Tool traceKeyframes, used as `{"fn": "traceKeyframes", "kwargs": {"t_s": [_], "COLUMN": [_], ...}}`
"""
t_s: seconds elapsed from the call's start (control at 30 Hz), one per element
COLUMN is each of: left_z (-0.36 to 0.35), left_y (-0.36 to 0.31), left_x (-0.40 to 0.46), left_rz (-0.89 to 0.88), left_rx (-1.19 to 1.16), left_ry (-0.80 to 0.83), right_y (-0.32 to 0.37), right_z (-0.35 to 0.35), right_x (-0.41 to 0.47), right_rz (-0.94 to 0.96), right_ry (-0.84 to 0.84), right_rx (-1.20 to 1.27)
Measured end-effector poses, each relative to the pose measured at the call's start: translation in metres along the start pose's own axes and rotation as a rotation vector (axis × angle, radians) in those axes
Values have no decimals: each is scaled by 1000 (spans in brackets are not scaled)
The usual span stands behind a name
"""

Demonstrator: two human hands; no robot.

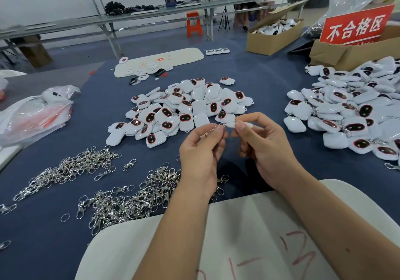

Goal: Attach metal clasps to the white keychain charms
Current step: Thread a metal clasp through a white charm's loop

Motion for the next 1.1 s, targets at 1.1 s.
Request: {"fn": "traceKeyframes", "kwargs": {"t_s": [1.1], "left_z": [-40], "left_y": [17], "left_x": [5], "left_rz": [-105], "left_rx": [431], "left_ry": [-31], "right_y": [11], "right_z": [36], "right_x": [-5], "right_rz": [66], "right_ry": [-445], "right_rx": [-198]}}
Point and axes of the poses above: each hand's wrist, its own x-axis towards the middle knuckle, its own z-axis out of the back of the hand, y = z × x, the point moved 7 cm from there along x, towards the middle knuckle, and after that the axes turned 10 degrees about z, right-handed, at the moved point
